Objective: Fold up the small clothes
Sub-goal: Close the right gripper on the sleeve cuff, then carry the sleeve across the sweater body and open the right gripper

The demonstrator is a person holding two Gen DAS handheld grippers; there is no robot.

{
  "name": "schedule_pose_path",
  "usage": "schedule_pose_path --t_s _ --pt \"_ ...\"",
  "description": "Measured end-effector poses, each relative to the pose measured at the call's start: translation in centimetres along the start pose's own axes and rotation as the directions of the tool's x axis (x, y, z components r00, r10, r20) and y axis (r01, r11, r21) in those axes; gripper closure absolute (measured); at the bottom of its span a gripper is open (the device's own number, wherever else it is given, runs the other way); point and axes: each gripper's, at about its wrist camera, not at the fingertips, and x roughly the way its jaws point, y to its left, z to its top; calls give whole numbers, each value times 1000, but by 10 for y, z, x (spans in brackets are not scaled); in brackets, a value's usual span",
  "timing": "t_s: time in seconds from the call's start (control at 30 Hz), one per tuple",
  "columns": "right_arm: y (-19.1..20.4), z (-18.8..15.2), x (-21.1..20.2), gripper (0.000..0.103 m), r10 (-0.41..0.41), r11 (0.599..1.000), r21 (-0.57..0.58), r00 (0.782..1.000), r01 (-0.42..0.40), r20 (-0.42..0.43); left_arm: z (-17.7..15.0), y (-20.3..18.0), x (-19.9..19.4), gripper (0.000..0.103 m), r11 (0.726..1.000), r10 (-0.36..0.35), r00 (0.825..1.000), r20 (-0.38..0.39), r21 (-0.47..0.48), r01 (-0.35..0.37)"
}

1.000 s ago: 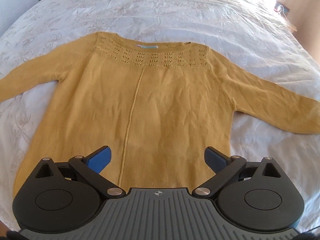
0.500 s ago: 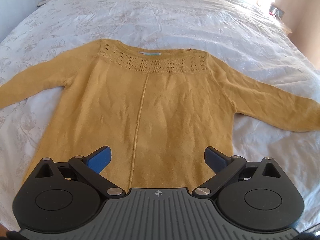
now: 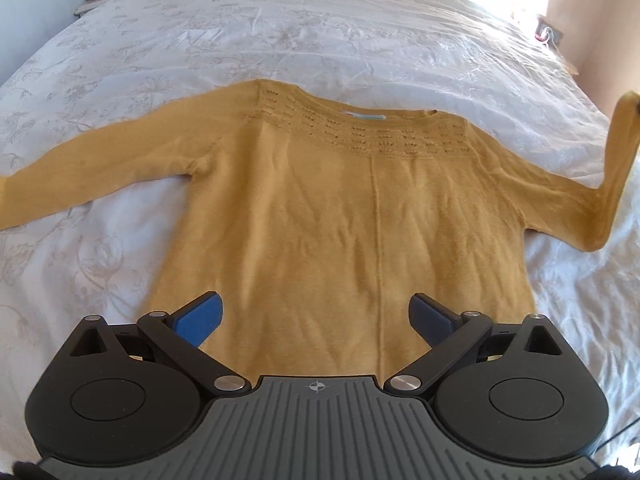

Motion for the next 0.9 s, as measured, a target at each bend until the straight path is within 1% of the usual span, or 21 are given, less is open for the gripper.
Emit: schedule_pose_path --t_s 0.17,0.27,0.4,0.47,0.5,0.57,0.63,0.67,0.7,0.73,0.83,0.9 --pt "88 -8 46 89 103 994 -30 994 -103 -28 1 54 -2 2 1000 26 1000 7 -4 -26" --pt "140 -23 78 89 170 984 -39 984 -173 -61 3 83 -3 2 999 47 999 11 -9 -47" --pt "194 -47 119 88 225 971 -58 967 -233 -123 5 116 -3 2 997 68 998 13 -20 -68" --pt "218 -63 136 88 235 966 -74 960 -248 -152 8 127 -3 2 997 75 997 15 -34 -75" --pt "229 -70 142 86 236 965 -79 958 -251 -164 10 133 -2 2 996 79 997 15 -41 -78" --pt "240 -81 150 83 265 958 -62 948 -279 -177 12 139 -1 2 995 81 997 18 -53 -79" --pt "246 -90 153 75 260 960 -59 951 -273 -170 16 143 1 2 996 73 997 25 -60 -71" --pt "248 -94 153 60 246 963 -67 954 -260 -171 19 144 2 2 996 66 997 31 -62 -64" --pt "247 -98 152 49 233 965 -78 957 -249 -172 22 143 3 2 996 61 997 38 -64 -59" --pt "246 -102 152 47 216 969 -86 961 -234 -175 25 142 5 2 997 55 997 47 -64 -52" --pt "233 -115 150 46 146 980 -103 967 -170 -209 39 132 12 2 998 28 997 69 -49 -25" --pt "218 -127 147 39 76 984 -136 968 -111 -238 51 122 21 2 999 6 997 82 -38 -3"
